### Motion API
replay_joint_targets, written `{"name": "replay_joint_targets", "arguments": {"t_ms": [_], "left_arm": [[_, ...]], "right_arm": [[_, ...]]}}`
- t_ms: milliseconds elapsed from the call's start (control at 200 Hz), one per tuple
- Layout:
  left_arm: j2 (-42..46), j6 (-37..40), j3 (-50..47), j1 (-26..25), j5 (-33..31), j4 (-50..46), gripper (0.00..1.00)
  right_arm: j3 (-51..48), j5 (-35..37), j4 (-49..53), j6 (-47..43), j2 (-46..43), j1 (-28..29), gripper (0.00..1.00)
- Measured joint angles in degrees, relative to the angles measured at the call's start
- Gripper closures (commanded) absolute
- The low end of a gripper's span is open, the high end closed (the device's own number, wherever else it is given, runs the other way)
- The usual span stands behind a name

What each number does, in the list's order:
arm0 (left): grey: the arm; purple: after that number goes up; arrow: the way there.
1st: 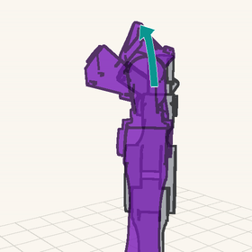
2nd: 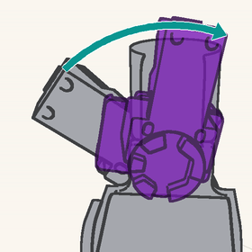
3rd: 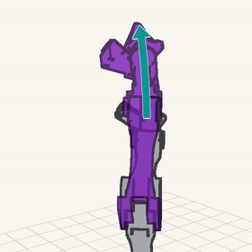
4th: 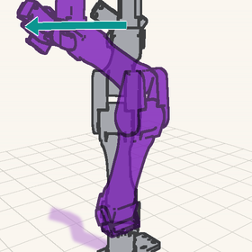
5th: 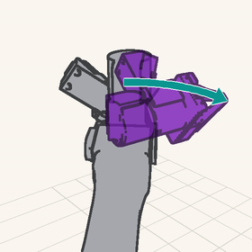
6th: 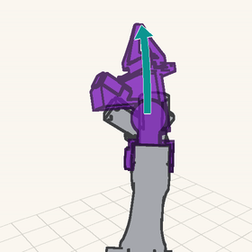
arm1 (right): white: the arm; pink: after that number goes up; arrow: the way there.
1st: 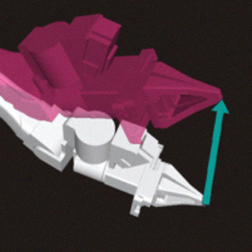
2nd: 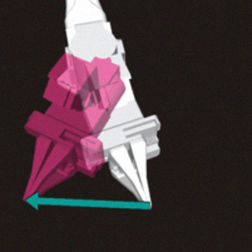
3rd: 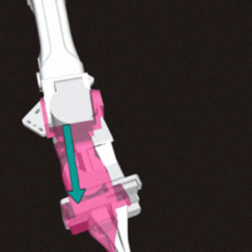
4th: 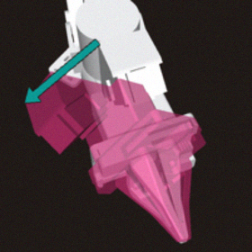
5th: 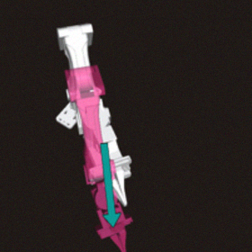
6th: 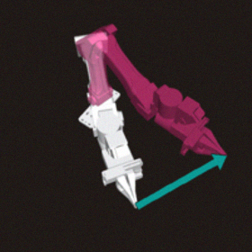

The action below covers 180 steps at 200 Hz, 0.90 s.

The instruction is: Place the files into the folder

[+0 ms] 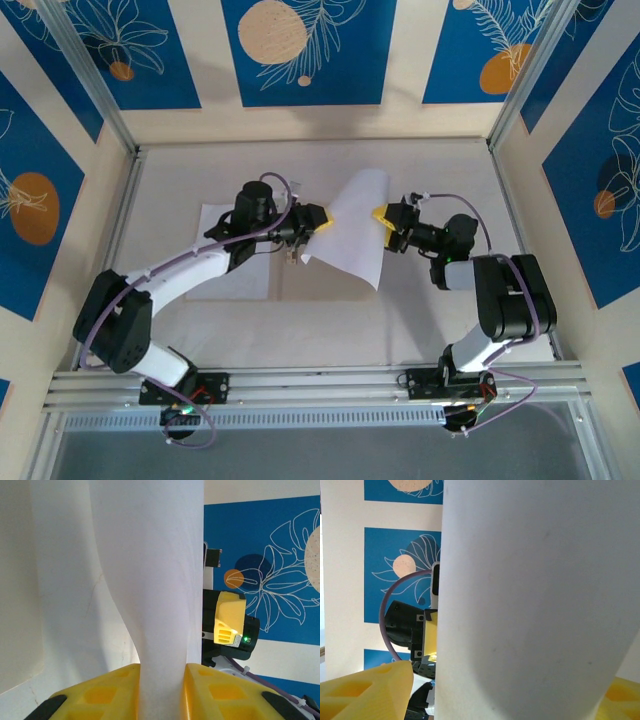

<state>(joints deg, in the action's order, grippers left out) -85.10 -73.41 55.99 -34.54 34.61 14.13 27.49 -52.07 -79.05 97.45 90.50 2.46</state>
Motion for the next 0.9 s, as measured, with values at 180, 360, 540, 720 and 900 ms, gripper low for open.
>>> {"name": "replay_joint_targets", "arguments": {"t_ms": [180, 360, 540, 720, 900], "left_arm": [[2.16, 0.5, -0.68, 0.07, 0.98, -0.35, 0.71], [4.09, 1.73, -2.89, 0.66, 1.4, -1.03, 0.7], [4.13, 1.99, -3.61, 1.42, 2.05, -1.66, 0.7], [4.11, 3.1, -3.61, 1.81, 3.52, -1.68, 0.7], [3.45, 3.93, -3.61, 2.08, 5.11, -1.66, 0.7]], "right_arm": [[-0.02, 0.72, 1.77, 0.42, -3.56, -0.42, 0.27], [-0.02, 0.9, 3.98, 0.39, -6.84, -0.46, 0.27], [0.0, 0.87, 7.8, -0.55, -9.16, -0.46, 0.27], [0.0, 0.87, 11.89, -2.4, -11.08, -0.83, 0.28], [0.02, 0.87, 15.08, -3.96, -11.65, -0.83, 0.34]]}}
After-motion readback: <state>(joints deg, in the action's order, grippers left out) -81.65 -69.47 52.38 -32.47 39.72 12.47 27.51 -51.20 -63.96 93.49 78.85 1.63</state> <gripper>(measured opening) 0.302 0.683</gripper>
